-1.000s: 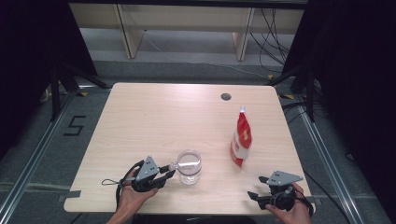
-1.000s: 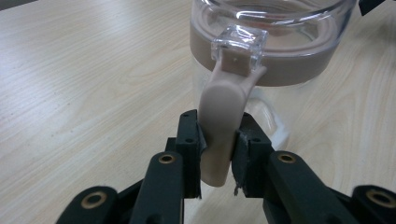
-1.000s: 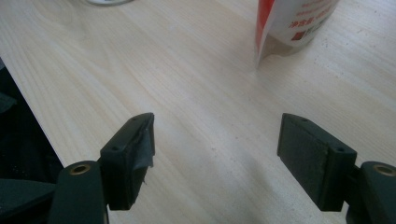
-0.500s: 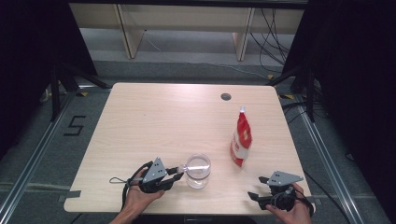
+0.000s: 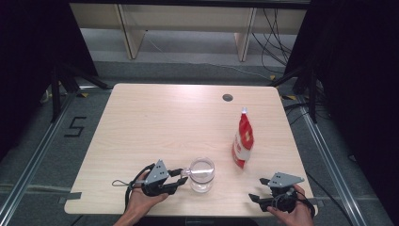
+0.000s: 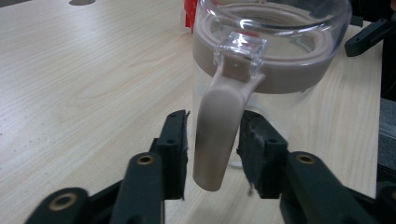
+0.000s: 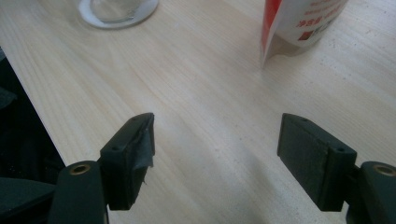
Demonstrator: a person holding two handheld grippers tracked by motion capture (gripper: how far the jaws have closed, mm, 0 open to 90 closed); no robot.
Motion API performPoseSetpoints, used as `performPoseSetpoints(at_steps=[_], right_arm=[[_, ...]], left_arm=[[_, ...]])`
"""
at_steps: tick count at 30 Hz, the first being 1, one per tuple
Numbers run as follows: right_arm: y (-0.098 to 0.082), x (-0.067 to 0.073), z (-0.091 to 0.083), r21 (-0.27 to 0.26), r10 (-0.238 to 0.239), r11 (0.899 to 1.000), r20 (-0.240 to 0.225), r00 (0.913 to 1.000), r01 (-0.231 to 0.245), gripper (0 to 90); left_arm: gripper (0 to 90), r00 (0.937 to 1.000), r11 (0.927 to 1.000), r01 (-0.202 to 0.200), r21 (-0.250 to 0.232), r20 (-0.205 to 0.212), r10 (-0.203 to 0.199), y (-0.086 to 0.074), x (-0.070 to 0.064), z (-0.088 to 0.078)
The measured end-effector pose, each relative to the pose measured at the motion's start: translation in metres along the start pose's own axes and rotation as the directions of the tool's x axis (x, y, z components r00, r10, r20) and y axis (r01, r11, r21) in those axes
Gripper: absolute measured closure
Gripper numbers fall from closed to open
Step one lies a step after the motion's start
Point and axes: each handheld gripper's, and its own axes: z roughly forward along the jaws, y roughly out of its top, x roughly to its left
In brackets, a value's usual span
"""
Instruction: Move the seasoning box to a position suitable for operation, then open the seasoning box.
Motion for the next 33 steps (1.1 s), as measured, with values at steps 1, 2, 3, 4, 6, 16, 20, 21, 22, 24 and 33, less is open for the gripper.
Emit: performPoseSetpoints(at_steps=[1,2,3,4,6,16,20,21,22,24,33], right_arm=[[0.000,0.000,0.000,-0.001,-0.003,1.000,0.000,1.0000,0.003,28.3],[0.000,0.000,0.000,-0.001,-0.003,1.000,0.000,1.0000,0.003,28.3],[0.000,0.000,0.000,-0.001,-0.003,1.000,0.000,1.0000,0.003,28.4],[0.000,0.000,0.000,-0.002,0.000,1.000,-0.002,1.0000,0.000,28.3],[0.000,0.000,0.000,-0.001,-0.001,1.000,0.001,1.0000,0.001,28.3],[0.000,0.001,0.000,0.001,0.000,1.000,0.000,1.0000,0.000,27.6],[0.001,0.001,-0.001,-0.021,-0.009,1.000,0.001,1.0000,0.009,27.6],[0.000,0.002,-0.001,-0.018,0.024,1.000,-0.006,0.9997,-0.024,27.5],[0.000,0.000,-0.001,-0.028,0.003,1.000,-0.001,1.0000,-0.003,27.2],[0.000,0.000,-0.002,-0.033,0.015,0.999,-0.003,0.9999,-0.015,26.9],[0.002,0.001,-0.004,-0.063,0.022,0.998,0.009,0.9997,-0.021,27.1]], left_arm=[[58.5,0.9999,0.9999,0.009,-0.011,0.006,-0.008,0.000,-0.002,-0.002],[54.7,0.9999,0.9999,0.009,-0.011,0.006,-0.008,0.000,-0.002,-0.002],[48.5,0.9994,0.9994,0.035,0.007,-0.006,-0.035,0.001,-0.003,-0.005],[45.4,0.9994,0.9994,0.035,0.007,-0.006,-0.035,0.001,-0.003,-0.005],[43.6,0.9988,0.9988,0.046,0.015,0.014,-0.047,0.000,-0.003,-0.008],[30.6,0.9961,0.9968,0.078,-0.018,0.042,-0.077,0.018,-0.010,-0.026],[35.7,0.9957,0.9970,0.075,-0.015,0.055,-0.075,0.022,-0.013,-0.029],[35.7,0.9941,0.9961,0.084,-0.025,0.070,-0.083,0.022,-0.013,-0.029],[38.4,0.9943,0.9962,0.085,-0.019,0.067,-0.084,0.023,-0.013,-0.030],[45.1,0.9932,0.9950,0.094,-0.034,0.072,-0.092,0.024,-0.014,-0.031],[69.4,0.9982,0.9913,0.055,-0.119,0.028,-0.052,0.036,-0.016,-0.041]])
